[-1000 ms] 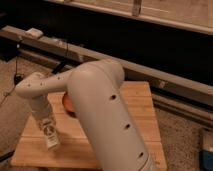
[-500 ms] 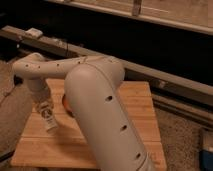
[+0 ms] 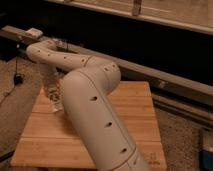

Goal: Place the bottle in the ceramic bowl

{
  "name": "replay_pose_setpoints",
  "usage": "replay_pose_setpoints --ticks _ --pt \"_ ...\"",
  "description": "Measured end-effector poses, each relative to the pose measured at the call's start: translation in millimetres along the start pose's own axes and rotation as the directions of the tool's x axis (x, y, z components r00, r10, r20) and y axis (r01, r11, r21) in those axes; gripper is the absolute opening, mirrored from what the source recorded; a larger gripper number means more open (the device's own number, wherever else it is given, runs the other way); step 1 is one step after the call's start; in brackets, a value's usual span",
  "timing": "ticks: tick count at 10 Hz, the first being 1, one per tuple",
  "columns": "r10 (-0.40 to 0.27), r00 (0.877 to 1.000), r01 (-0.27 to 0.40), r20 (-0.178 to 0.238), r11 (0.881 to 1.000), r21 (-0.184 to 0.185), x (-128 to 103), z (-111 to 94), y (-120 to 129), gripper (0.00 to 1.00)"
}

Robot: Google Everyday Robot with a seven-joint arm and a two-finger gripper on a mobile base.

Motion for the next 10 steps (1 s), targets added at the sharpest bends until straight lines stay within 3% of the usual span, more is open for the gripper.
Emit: replay_pose_setpoints --ticks 2,5,8,10 --pt "0.059 0.998 -0.059 0.008 0.998 -0.006 -18.2 -2.2 -28.6 0.00" --pt "0.115 0.993 -0.115 0.003 0.993 -0.008 -17.1 7.8 -57.5 0.05" --pt "0.199 0.980 -0.199 0.019 0.980 -0.017 -10.5 20.9 -96.5 0.35" --pt "0.236 0.971 -0.235 0.047 0.972 -0.021 -10.5 16.9 -112.1 0.56"
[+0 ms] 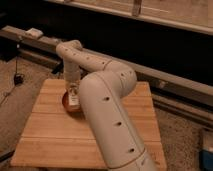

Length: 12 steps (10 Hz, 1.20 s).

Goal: Place the bottle in the ceramic bowl

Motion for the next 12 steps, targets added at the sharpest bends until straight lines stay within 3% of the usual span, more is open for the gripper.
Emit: replay_pose_setpoints --ticks 2,3,12 --pt "0.009 1.000 -0.009 0.025 1.000 0.000 -6.4 -10.4 -2.8 0.75" --pt "0.006 0.999 -0.006 0.033 1.000 0.000 -7.2 -14.5 -1.1 0.79" --pt "-0.001 0.999 0.001 0.044 1.000 -0.006 -7.1 -14.5 1.3 0.80"
